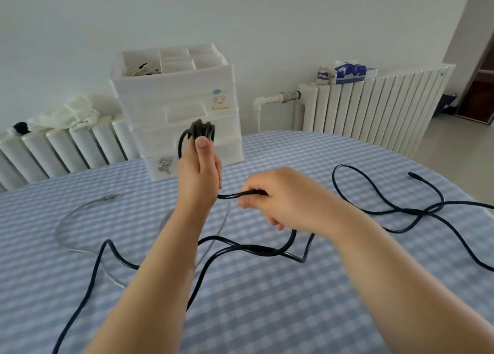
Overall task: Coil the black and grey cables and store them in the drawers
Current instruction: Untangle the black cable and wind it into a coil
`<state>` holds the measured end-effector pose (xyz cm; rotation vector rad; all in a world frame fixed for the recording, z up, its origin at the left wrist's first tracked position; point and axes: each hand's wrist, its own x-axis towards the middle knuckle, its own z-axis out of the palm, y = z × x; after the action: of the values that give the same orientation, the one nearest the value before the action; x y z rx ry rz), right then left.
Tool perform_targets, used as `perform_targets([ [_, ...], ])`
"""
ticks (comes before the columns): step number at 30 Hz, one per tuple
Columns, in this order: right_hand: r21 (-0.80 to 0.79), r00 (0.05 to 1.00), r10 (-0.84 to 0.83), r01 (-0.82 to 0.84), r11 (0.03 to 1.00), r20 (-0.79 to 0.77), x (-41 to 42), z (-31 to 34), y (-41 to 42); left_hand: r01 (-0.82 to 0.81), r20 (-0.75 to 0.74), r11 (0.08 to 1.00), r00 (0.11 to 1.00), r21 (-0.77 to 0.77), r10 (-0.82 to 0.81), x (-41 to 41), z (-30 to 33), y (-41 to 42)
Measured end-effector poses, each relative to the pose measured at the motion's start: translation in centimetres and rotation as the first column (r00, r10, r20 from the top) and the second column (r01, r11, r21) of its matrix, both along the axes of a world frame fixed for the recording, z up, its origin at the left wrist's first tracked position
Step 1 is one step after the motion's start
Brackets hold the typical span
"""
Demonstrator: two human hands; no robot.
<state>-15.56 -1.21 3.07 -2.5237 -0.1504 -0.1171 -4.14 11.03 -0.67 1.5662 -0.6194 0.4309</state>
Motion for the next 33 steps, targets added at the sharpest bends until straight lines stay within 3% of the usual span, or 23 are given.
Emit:
perform_targets([
  [4, 0.396, 0.993, 0.017, 0.032, 0.918, -0.12, 0.3, 0.3, -1.4, 0.155, 0.016, 0.961, 0.986, 0.23, -0.163, -0.5, 0.1, -0.3],
  [6, 0.652, 0.979, 0.083, 0.059, 0.756, -0.186, 0.4, 0.6, -2.4, 0.222, -0.007, 0.93, 0.973, 0.292, -0.23, -0.7, 0.1, -0.4],
  [9, 0.919, 0.956, 0.191, 0.141, 0.368, -0.224, 0.6, 1.3, -4.2, 0.227, 0.017, 0.887, 0.967, 0.401, -0.255, -1.4, -0.1, -0.7],
  [10, 0.945, 0.956, 0.199, 0.154, 0.289, -0.216, 0.8, 1.4, -4.7, 0.24, 0.004, 0.86, 0.963, 0.45, -0.271, -1.7, -0.2, -1.1],
  [13, 0.971, 0.974, 0.162, 0.122, 0.204, -0.157, 1.2, 1.4, -5.4, 0.264, -0.054, 0.749, 0.955, 0.608, -0.293, -2.4, -0.6, -2.2],
  [16, 0.979, 0.995, 0.066, 0.063, 0.193, -0.077, 1.2, 1.4, -6.0, 0.281, -0.081, 0.71, 0.95, 0.645, -0.302, -2.4, -0.1, -2.4],
  [17, 0.968, 0.999, 0.006, 0.048, 0.244, -0.052, 1.2, 1.3, -6.1, 0.312, -0.104, 0.715, 0.942, 0.625, -0.32, -2.4, 0.1, -2.2],
  [21, 0.754, 0.951, -0.285, 0.102, 0.649, 0.117, 1.5, 1.0, -5.7, 0.505, -0.262, 0.745, 0.863, 0.436, -0.431, -3.0, 0.9, -1.7],
  [24, 0.651, 0.886, -0.41, 0.182, 0.736, 0.215, 1.9, 0.8, -5.7, 0.601, -0.324, 0.743, 0.795, 0.297, -0.514, -3.2, 1.6, -1.3],
  [27, 0.658, 0.864, -0.447, 0.2, 0.726, 0.231, 1.9, 0.8, -5.9, 0.673, -0.345, 0.723, 0.724, 0.158, -0.598, -3.4, 2.2, -0.8],
  [30, 0.733, 0.918, -0.364, 0.137, 0.666, 0.16, 1.7, 0.6, -5.8, 0.721, -0.368, 0.693, 0.649, 0.015, -0.666, -3.7, 2.8, -0.6],
  [33, 0.884, 0.959, -0.281, 0.09, 0.458, 0.048, 2.6, -0.7, -5.3, 0.741, -0.383, 0.644, 0.548, -0.19, -0.744, -3.7, 3.4, -0.5],
])
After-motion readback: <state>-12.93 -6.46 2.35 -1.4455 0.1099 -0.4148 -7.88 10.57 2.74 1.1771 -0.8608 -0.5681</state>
